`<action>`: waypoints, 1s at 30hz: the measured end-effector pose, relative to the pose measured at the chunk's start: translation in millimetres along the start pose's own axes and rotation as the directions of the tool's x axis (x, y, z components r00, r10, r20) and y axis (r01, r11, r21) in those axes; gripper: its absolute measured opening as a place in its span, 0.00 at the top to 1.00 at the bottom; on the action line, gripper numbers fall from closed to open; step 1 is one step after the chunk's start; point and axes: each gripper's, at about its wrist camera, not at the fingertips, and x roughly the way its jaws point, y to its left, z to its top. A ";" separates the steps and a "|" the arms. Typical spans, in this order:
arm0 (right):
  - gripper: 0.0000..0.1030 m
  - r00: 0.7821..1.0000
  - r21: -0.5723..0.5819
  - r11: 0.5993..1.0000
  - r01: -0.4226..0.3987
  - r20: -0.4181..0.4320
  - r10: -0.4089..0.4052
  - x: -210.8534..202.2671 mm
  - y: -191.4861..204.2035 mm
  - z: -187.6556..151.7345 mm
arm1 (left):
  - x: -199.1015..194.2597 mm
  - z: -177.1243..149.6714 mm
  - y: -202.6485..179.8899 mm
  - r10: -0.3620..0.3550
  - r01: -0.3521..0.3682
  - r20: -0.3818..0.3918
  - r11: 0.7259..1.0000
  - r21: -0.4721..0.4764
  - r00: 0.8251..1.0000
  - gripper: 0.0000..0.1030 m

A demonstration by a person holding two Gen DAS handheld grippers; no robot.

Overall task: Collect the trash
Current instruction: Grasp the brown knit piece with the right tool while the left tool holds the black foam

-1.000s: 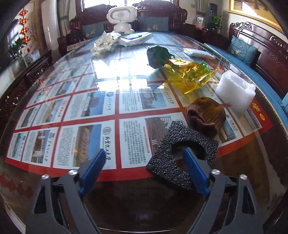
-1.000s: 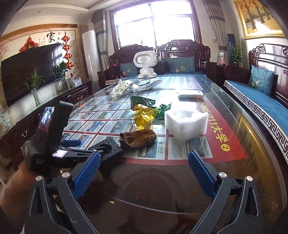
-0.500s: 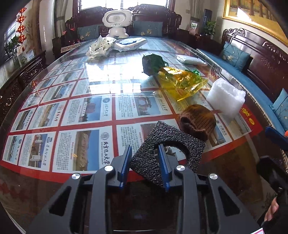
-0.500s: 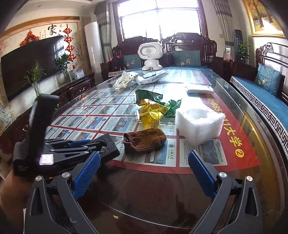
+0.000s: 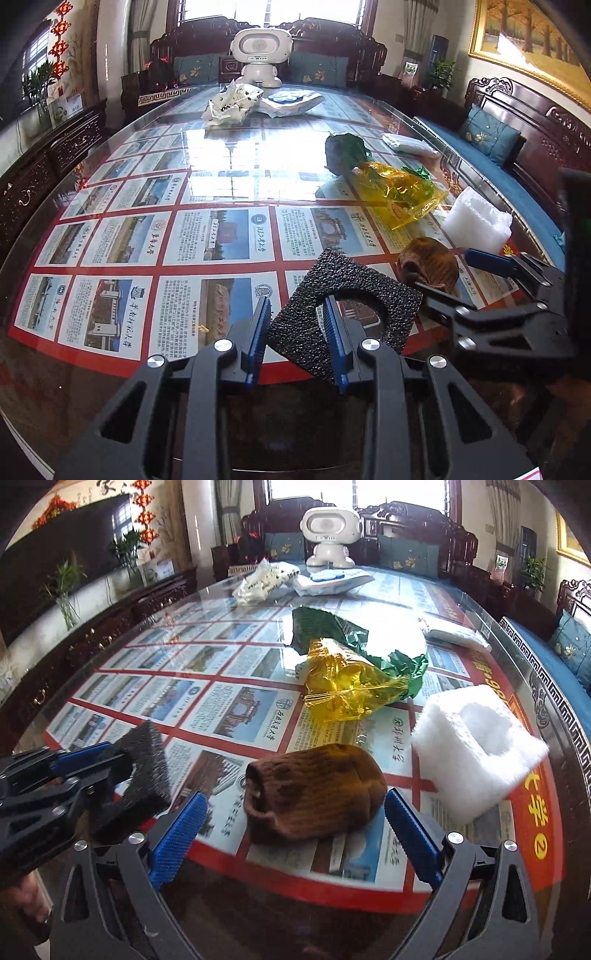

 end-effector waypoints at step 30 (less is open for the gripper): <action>0.83 0.988 -0.013 1.000 0.019 0.151 -0.017 -122.3 -2.4 -76.5 | -55.6 -41.2 -44.9 -0.066 0.066 0.018 0.997 0.027 0.998 0.70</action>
